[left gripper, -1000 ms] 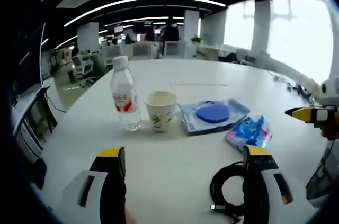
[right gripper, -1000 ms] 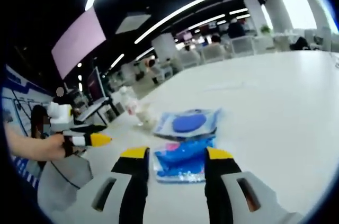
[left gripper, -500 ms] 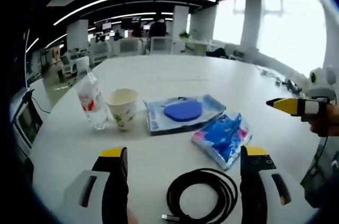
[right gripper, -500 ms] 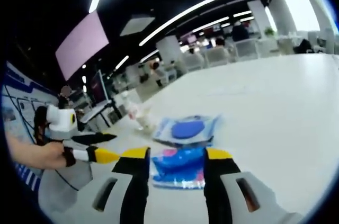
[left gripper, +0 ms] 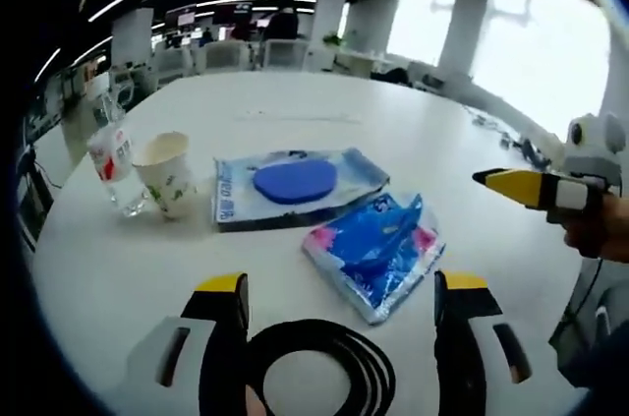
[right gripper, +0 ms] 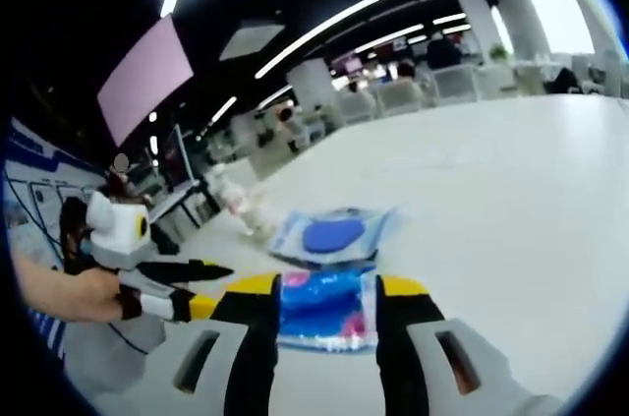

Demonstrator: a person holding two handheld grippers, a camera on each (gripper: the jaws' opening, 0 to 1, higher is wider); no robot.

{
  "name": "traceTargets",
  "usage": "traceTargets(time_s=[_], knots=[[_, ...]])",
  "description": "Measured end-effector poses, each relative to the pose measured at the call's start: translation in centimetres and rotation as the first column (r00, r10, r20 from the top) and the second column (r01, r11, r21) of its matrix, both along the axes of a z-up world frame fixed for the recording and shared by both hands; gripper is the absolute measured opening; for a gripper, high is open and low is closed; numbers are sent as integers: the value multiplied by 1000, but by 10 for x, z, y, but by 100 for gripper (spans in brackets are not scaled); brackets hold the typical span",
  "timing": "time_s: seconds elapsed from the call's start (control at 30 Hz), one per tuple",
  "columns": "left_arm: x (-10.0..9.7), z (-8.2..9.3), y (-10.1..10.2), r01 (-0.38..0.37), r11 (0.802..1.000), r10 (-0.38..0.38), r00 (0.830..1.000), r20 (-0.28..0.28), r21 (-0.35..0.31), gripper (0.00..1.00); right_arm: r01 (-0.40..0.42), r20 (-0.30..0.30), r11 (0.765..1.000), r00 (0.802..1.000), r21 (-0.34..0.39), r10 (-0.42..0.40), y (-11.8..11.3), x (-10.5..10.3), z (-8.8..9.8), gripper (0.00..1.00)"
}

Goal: Arrange the tabletop items into an orderly group along one side of the table until the central work area is clear of visible clutter.

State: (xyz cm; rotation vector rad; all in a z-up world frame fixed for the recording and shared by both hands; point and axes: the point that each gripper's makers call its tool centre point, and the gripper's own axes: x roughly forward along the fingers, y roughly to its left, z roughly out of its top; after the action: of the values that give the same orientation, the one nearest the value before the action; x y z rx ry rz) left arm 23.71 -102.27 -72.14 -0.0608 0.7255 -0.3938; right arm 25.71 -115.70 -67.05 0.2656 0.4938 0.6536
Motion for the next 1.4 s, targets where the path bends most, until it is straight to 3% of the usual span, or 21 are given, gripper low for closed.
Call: traceTargets(time_s=[0.17,0.4,0.63,0.77,0.93,1.03,1.23,1.4], knots=[[6,-5,-6,-8,1000,7,999,-31,-18,68,-26,-14,999,1000,-23,25,8,9,-12,33],[13,-12,-11,31,999,-30,998,-57,13,64,-51,-27,997,998,-62,49,11,18,-31,33],[17,-24,-12,67,997,-62,993,-105,43,48,-50,-92,992,995,-112,40,7,21,-62,30],[16,-27,-15,71,997,-67,991,-117,30,45,-52,-106,991,994,-120,39,7,21,-68,30],[12,-33,-16,93,994,-85,987,-136,50,34,-60,-134,984,990,-165,38,6,20,-81,11],[11,-34,-18,104,994,-100,985,-141,26,23,-41,-151,987,988,-154,17,4,20,-85,7],[11,-35,-18,103,995,-99,983,-153,15,17,-17,-150,990,989,-139,-4,3,19,-84,4],[14,-29,-19,103,994,-99,987,-130,22,10,-22,-149,990,989,-142,0,3,14,-82,0]])
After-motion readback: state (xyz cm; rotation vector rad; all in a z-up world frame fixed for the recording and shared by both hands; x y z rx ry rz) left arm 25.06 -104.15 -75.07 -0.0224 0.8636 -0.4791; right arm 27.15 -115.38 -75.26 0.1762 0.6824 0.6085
